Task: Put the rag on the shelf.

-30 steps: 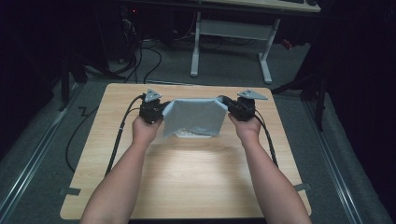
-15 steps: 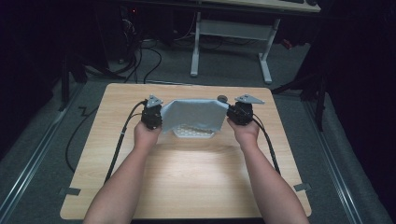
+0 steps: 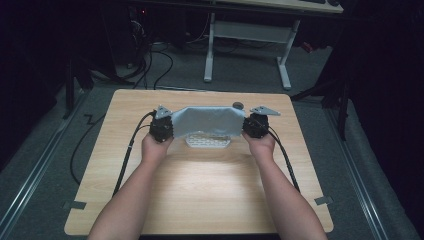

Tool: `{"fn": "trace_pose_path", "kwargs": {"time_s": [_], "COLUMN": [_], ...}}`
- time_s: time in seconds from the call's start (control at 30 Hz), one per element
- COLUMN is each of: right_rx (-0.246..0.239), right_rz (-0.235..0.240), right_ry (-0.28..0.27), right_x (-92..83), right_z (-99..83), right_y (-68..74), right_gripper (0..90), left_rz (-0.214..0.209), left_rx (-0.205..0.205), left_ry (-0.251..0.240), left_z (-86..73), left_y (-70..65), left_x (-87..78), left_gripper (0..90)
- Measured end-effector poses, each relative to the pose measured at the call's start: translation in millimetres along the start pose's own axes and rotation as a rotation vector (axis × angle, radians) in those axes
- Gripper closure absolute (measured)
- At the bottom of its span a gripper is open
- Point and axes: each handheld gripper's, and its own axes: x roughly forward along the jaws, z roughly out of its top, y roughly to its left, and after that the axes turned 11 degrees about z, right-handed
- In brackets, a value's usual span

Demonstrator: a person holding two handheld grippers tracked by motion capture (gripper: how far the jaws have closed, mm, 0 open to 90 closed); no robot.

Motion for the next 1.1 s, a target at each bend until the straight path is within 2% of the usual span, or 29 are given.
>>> {"fn": "trace_pose_path", "kwargs": {"time_s": [0.2, 0.23, 0.3, 0.43, 0.57, 0.7, 0.8, 0.9, 1.1], "right_rx": [-0.009, -0.009, -0.008, -0.006, -0.006, -0.021, -0.026, -0.032, -0.045], "right_rz": [-0.005, -0.009, -0.011, -0.019, -0.019, -0.024, -0.028, -0.036, -0.052], "right_ry": [0.001, -0.003, -0.004, -0.012, -0.034, -0.041, -0.046, -0.045, -0.040], "right_x": [-1.4, -3.0, -4.8, -9.5, -19.2, -25.6, -28.3, -32.9, -40.8], "right_z": [1.0, 2.3, 3.7, 7.0, 16.3, 22.3, 24.2, 25.8, 24.8], "right_y": [0.4, 0.2, -0.8, -2.2, -4.1, -2.8, -2.4, -3.1, -4.0], "right_gripper": [86.2, 83.1, 79.8, 74.7, 68.0, 63.8, 61.8, 58.8, 54.2], "left_rz": [0.011, 0.027, 0.026, 0.054, 0.085, 0.092, 0.105, 0.116, 0.137], "left_rx": [0.000, -0.002, -0.007, -0.004, 0.001, -0.006, -0.003, -0.028, -0.044], "left_ry": [-0.004, -0.012, -0.016, -0.027, -0.033, -0.045, -0.046, -0.052, -0.054], "left_z": [0.4, 1.6, 2.3, 5.3, 8.5, 9.7, 9.7, 8.7, 4.7], "left_y": [0.5, 0.9, 1.8, 5.0, 9.6, 12.2, 14.5, 21.6, 32.7], "left_x": [-2.2, -3.9, -4.9, -10.1, -17.3, -23.3, -26.7, -33.2, -44.7], "left_gripper": [88.0, 86.4, 82.1, 77.3, 68.0, 64.0, 61.9, 61.4, 59.6]}}
